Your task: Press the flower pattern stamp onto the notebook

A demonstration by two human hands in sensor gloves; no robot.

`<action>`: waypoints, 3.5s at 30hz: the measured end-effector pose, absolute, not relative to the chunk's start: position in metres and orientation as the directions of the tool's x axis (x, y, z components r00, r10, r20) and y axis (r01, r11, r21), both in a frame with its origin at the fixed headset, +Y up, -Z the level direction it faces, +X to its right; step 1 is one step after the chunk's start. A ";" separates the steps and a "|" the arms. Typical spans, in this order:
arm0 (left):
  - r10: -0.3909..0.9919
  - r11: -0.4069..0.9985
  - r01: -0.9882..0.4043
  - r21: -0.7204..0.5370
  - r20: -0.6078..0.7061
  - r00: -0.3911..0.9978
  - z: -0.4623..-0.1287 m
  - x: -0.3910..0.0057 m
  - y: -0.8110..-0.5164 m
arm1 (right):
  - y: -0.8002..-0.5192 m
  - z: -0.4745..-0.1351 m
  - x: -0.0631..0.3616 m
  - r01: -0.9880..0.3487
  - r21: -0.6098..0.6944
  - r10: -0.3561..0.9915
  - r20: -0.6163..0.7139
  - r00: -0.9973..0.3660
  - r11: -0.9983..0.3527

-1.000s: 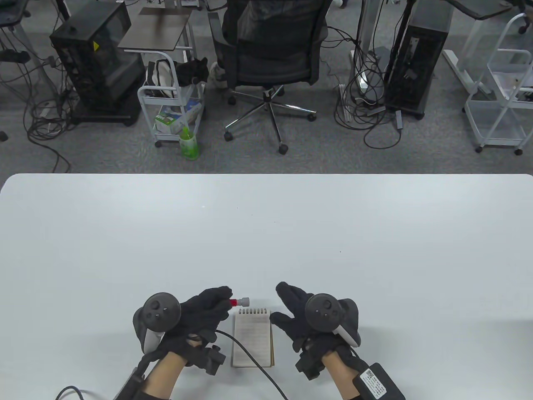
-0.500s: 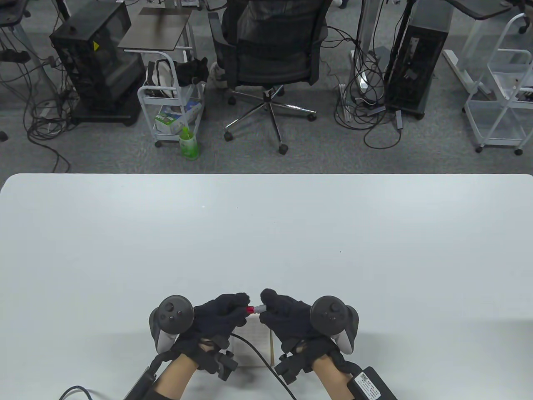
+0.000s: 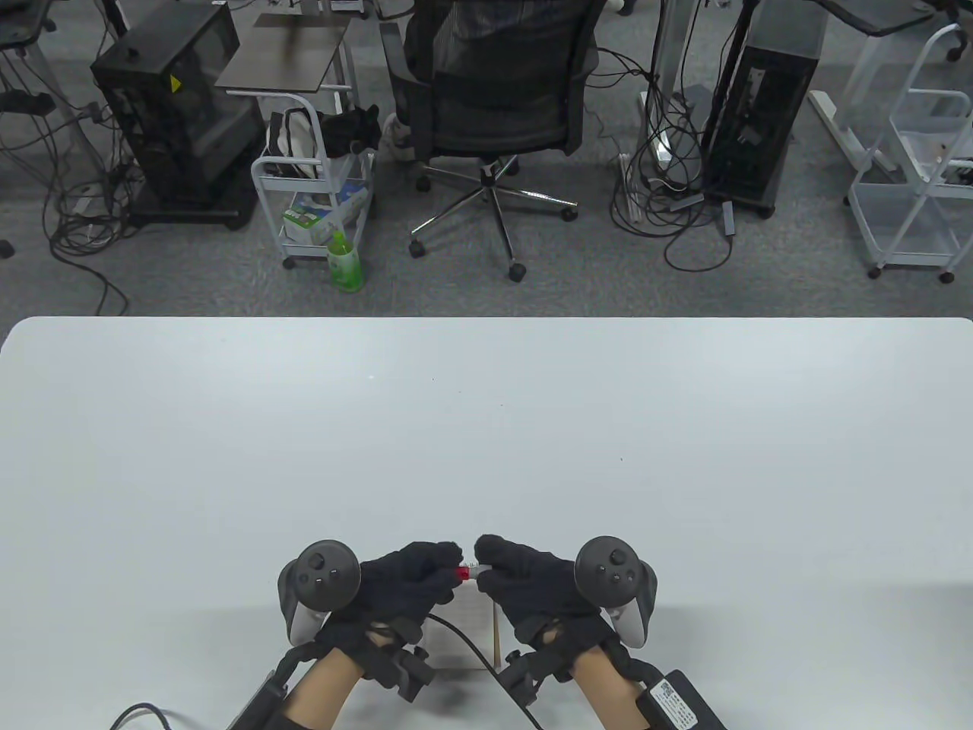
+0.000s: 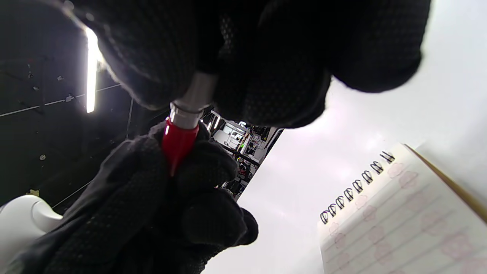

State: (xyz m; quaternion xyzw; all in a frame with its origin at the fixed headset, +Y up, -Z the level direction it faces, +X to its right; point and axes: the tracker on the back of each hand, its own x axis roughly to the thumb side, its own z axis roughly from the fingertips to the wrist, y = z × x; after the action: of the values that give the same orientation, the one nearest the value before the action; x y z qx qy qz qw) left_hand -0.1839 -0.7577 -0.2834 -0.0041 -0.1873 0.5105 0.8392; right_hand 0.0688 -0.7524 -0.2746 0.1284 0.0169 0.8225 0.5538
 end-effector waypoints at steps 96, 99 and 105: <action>0.479 0.862 -0.493 -0.115 0.500 0.722 -0.269 -0.201 -0.741 | -0.797 -0.272 0.036 0.095 0.342 0.092 0.493 -0.865 -0.935; 0.429 0.888 -0.449 -0.098 0.527 0.734 -0.266 -0.195 -0.738 | -0.797 -0.272 0.034 0.118 0.337 0.070 0.497 -0.865 -0.934; 0.244 0.961 -0.272 -0.045 0.601 0.761 -0.255 -0.174 -0.733 | -0.796 -0.271 0.034 0.117 0.344 0.073 0.494 -0.866 -0.932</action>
State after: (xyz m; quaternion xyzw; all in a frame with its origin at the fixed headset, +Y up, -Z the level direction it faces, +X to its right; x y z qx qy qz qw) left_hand -0.1745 -0.7333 -0.2552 0.0223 -0.3168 0.1376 0.9382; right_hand 0.0340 -0.7964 -0.2713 0.2582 0.1845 0.9482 -0.0117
